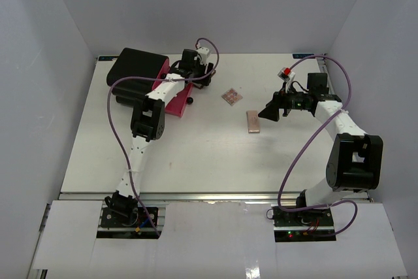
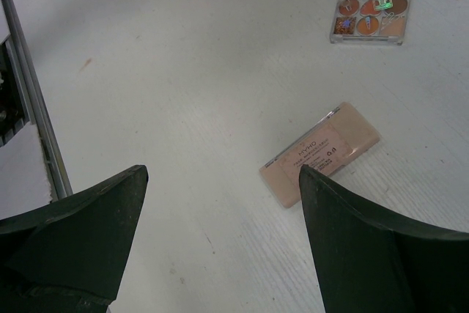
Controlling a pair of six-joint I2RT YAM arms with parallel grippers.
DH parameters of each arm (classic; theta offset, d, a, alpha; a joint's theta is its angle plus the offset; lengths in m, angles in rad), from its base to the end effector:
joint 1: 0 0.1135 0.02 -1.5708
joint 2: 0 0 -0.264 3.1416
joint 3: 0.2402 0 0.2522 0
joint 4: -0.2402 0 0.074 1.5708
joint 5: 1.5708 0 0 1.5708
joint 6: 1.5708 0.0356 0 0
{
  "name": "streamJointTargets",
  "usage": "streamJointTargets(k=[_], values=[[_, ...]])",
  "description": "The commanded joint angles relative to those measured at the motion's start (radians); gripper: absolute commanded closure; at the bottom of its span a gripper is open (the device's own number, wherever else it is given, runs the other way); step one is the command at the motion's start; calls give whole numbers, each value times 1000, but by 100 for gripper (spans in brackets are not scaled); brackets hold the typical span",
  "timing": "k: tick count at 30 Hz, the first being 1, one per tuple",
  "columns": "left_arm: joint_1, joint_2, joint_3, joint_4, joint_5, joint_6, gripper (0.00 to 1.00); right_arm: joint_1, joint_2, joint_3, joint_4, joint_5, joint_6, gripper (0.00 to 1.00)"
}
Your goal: Organize the makeup
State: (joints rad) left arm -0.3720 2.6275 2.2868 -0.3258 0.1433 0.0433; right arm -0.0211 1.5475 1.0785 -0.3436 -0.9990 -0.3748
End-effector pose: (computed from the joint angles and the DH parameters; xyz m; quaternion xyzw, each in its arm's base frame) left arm 0.5447 -0.2180 0.1505 0.2156 0.8715 -0.1348 0.4194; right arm 0.3242 0.0231 0.2525 -0.3180 0.7716 0.3724 0.4060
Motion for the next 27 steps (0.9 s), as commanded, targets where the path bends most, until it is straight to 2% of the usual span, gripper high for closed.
streamJointTargets(k=[1, 7, 19, 23, 27], values=[[-41, 11, 17, 8, -82, 34, 23, -11, 8, 46, -12, -40, -13, 10], [-66, 9, 16, 22, -126, 49, 48, -15, 3, 49, -15, -48, -13, 9], [-98, -103, -1, 45, -73, -16, 80, -26, -7, 49, -20, -58, -16, 10], [-100, -253, -140, 90, -34, -46, 87, -31, -12, 48, -18, -63, -18, 10], [-101, -416, -314, 133, -18, -89, 88, -31, -15, 46, -18, -67, -15, 10]])
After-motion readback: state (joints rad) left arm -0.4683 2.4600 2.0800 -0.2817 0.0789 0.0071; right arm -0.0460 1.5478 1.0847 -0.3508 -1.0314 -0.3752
